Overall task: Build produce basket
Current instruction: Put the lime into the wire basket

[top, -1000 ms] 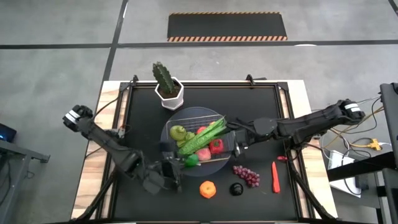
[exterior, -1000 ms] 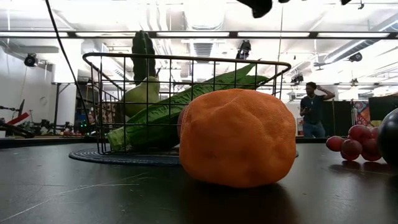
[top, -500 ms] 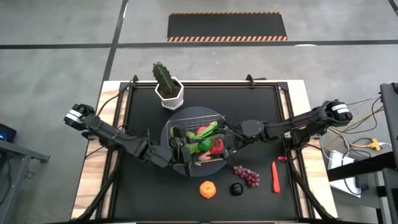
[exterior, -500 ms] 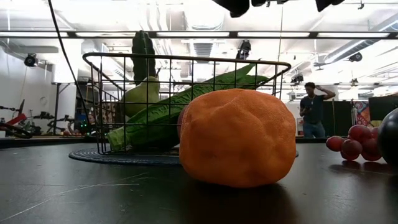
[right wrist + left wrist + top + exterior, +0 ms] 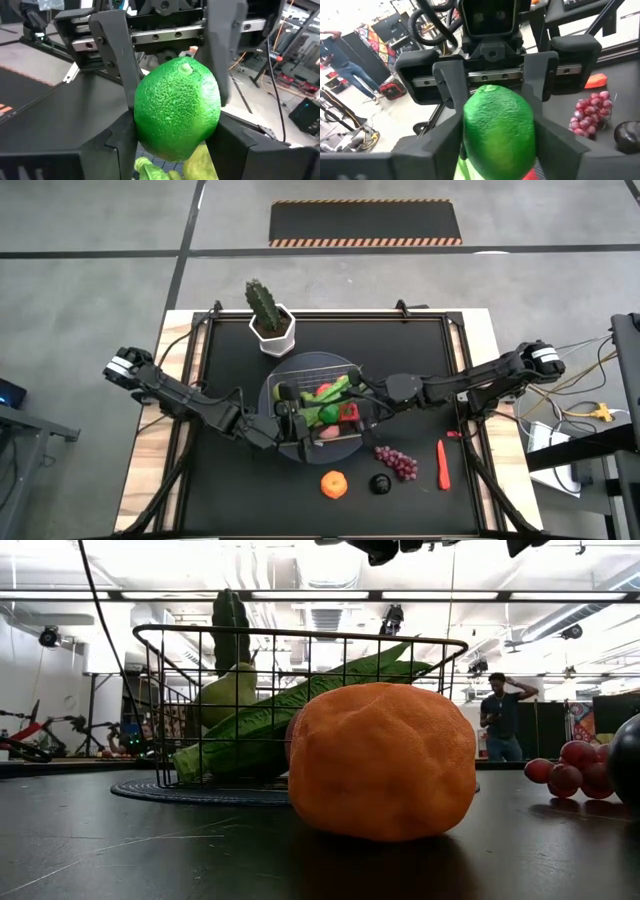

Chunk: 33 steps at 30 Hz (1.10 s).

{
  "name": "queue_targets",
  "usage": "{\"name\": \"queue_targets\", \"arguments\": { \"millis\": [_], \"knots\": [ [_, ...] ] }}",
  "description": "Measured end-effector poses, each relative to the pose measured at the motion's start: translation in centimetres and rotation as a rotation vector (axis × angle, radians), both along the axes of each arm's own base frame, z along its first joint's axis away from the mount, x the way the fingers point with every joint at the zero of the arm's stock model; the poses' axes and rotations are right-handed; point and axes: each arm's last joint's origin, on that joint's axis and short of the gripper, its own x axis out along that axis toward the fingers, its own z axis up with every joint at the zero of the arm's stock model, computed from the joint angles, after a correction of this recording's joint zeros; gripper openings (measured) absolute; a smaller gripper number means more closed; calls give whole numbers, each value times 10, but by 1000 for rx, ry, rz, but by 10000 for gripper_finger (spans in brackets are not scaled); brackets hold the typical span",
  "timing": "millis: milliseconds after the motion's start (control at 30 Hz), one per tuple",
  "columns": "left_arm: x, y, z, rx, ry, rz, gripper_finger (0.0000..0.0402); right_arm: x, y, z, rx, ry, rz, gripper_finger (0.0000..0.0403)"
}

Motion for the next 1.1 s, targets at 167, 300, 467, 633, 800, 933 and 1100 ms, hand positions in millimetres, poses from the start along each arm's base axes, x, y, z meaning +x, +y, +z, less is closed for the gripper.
{"name": "queue_targets", "arguments": {
  "millis": [167, 300, 467, 633, 800, 933, 1100],
  "knots": [
    [-1, 1, -3, 53, 28, -2, 270, -1, 0, -2, -2, 23, -1, 174],
    [-12, 3, -6, 147, 130, -11, 296, -2, -2, -6, 6, 99, -75, 174],
    [-35, 8, -1, 133, 143, -26, 301, -2, -5, -9, 11, 291, -156, 175],
    [-59, 18, -2, 85, 84, -22, 301, -2, -12, -11, 56, 382, -205, 176],
    [-76, 28, -10, 71, -48, -14, 302, 4, -22, -13, 116, 366, -252, 176],
    [-86, 35, -21, 121, -127, -13, 302, 16, -28, -20, 170, 328, -276, 177],
    [-97, 40, -26, 131, -232, 8, 302, 39, -36, -29, 180, 346, -308, 178]
  ]
}}
